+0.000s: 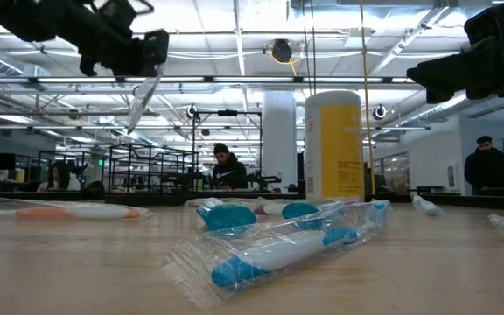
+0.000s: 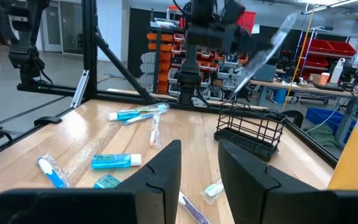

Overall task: Pick & Place toothbrushing station
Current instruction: Put the left violet toothbrush into the black wire organizer

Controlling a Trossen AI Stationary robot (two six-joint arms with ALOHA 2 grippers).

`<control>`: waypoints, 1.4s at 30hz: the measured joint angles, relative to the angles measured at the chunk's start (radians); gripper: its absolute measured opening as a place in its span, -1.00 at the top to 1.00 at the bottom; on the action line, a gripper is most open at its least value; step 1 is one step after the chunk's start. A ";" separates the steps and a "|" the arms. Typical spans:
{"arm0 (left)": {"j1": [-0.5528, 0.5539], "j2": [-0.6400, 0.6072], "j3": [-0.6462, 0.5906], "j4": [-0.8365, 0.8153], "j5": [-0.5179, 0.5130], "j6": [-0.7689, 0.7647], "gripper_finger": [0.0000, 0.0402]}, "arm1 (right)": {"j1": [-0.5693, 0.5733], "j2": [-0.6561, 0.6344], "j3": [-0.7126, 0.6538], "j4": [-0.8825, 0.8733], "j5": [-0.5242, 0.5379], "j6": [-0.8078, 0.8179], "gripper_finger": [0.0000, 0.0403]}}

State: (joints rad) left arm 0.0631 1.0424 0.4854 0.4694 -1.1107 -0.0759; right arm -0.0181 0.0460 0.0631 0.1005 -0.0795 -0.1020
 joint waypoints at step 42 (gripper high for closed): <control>-0.163 0.362 0.000 -0.055 -0.278 -0.299 0.92 | 0.000 0.000 0.000 0.000 0.000 -0.016 0.51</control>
State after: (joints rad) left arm -0.0999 1.4044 0.4850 0.4145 -1.3882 -0.3746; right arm -0.0182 0.0460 0.0630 0.1005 -0.0796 -0.1177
